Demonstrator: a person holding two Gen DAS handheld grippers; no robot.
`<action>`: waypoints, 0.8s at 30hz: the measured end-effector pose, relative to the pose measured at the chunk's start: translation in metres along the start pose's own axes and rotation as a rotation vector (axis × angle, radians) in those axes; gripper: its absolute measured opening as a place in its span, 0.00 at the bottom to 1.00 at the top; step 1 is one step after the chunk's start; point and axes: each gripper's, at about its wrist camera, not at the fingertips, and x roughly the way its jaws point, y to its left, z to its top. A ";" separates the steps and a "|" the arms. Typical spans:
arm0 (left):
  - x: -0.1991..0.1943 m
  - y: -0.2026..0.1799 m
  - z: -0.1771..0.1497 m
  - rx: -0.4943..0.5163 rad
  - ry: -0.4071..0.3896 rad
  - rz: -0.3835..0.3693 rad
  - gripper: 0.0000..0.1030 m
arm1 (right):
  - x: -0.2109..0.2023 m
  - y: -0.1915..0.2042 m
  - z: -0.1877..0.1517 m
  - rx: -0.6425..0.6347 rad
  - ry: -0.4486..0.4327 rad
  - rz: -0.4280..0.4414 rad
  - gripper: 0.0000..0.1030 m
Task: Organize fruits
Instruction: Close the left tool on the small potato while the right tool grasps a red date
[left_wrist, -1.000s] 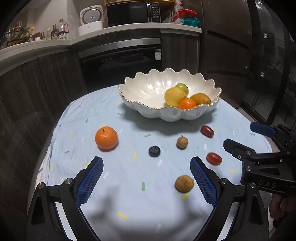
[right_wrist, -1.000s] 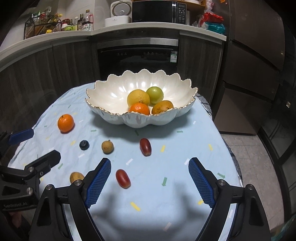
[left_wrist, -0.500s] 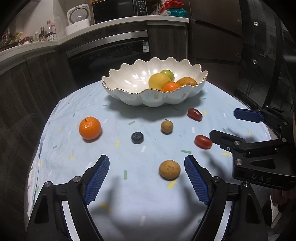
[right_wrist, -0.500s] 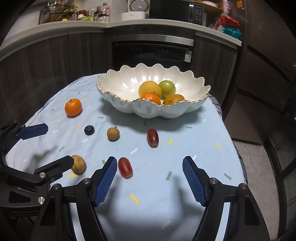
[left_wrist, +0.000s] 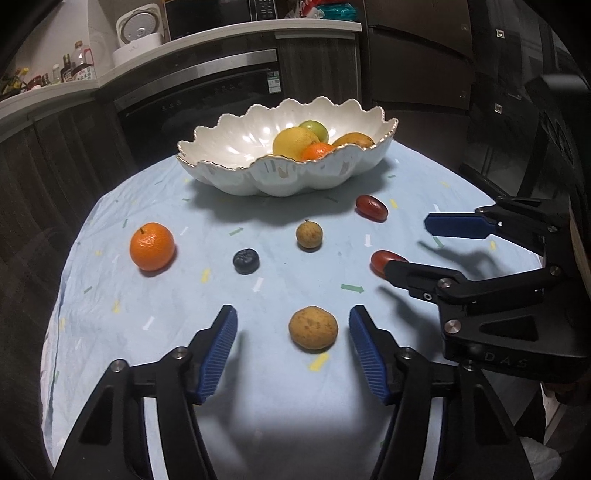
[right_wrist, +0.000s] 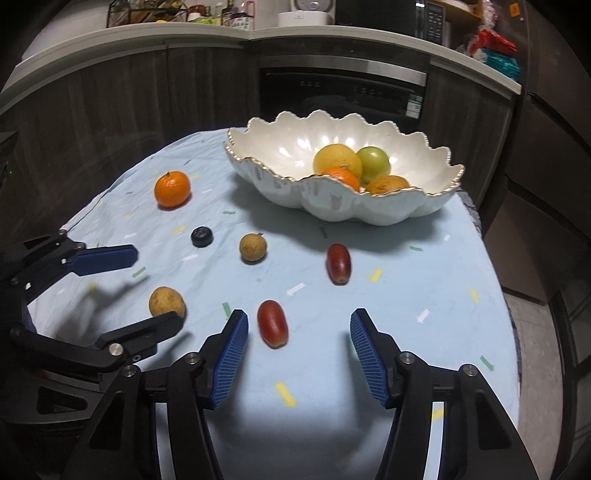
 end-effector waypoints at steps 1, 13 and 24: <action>0.001 0.000 0.000 -0.001 0.003 -0.003 0.56 | 0.001 0.000 0.001 -0.003 0.005 0.004 0.52; 0.013 -0.002 -0.001 -0.003 0.036 -0.038 0.38 | 0.011 0.005 0.003 -0.029 0.035 0.032 0.44; 0.012 -0.004 -0.002 -0.002 0.030 -0.047 0.30 | 0.014 0.008 0.002 -0.048 0.052 0.057 0.23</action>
